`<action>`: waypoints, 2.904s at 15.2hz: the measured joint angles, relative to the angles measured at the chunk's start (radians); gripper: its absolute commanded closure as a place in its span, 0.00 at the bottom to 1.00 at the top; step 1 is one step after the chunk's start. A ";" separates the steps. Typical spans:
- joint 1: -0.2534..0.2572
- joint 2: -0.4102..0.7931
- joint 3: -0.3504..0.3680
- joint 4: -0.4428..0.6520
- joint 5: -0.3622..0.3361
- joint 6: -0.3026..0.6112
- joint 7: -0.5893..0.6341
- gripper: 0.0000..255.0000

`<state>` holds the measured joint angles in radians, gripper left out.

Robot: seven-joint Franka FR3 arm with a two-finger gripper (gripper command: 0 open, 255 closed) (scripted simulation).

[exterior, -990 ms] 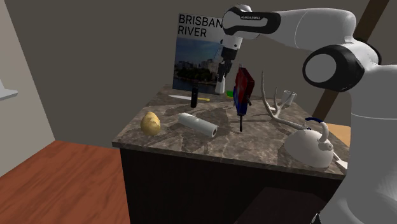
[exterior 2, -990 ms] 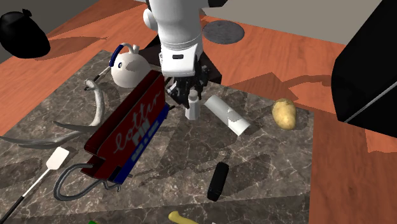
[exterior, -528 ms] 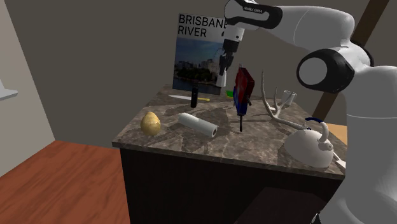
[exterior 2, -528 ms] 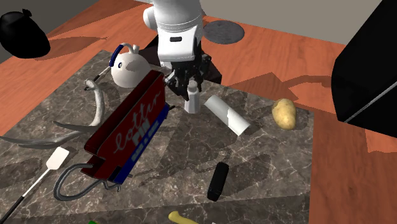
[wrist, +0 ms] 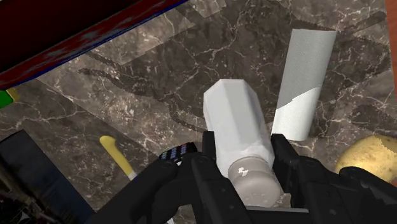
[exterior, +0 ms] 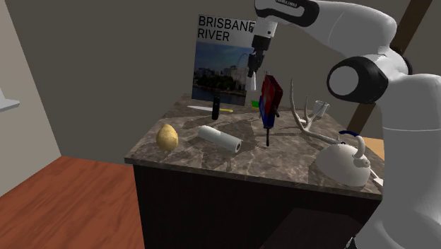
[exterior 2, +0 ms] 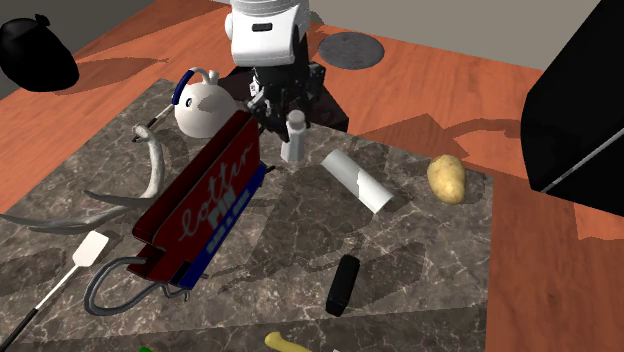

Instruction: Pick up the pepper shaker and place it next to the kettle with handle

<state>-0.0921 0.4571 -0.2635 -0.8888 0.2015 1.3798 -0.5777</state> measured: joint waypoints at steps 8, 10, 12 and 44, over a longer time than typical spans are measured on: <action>-0.021 -0.286 -0.048 -0.411 -0.062 0.121 -0.122 1.00; -0.041 -0.324 -0.065 -0.460 -0.071 0.129 -0.162 1.00; -0.051 -0.381 -0.077 -0.537 -0.087 0.148 -0.191 1.00; -0.160 -0.624 -0.188 -1.058 -0.180 0.427 -0.419 1.00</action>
<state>-0.2524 -0.1665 -0.4512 -1.9465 0.0218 1.8066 -0.9970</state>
